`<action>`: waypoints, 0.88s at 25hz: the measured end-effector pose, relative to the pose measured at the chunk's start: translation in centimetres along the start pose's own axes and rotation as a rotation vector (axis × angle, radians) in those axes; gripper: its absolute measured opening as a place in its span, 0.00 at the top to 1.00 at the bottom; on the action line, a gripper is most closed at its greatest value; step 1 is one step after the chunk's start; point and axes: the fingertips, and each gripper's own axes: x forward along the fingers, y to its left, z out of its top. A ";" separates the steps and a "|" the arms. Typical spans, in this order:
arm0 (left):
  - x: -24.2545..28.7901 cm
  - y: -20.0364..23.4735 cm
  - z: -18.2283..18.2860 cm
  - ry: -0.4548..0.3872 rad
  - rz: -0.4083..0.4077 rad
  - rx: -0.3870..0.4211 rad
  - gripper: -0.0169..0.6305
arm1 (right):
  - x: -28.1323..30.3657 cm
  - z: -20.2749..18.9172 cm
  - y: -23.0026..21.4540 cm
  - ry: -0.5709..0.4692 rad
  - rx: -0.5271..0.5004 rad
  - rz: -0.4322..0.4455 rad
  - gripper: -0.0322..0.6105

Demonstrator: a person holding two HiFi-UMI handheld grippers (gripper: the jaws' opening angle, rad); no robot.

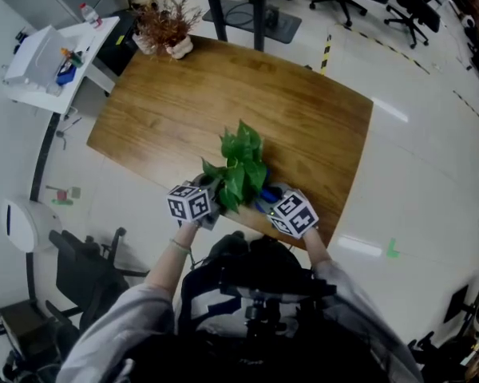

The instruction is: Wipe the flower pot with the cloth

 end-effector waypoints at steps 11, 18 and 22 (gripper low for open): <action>-0.7 0.0 -0.7 -0.065 0.050 -0.102 0.96 | -0.6 -1.1 -0.3 0.027 0.048 -0.026 0.86; -1.6 -1.5 -1.0 -0.086 0.022 -0.110 0.96 | -4.0 1.0 -5.8 0.012 -0.057 -0.138 0.86; -1.7 -2.4 -1.1 -0.077 -0.010 -0.103 0.96 | -3.5 3.8 -7.3 -0.006 -0.152 -0.125 0.86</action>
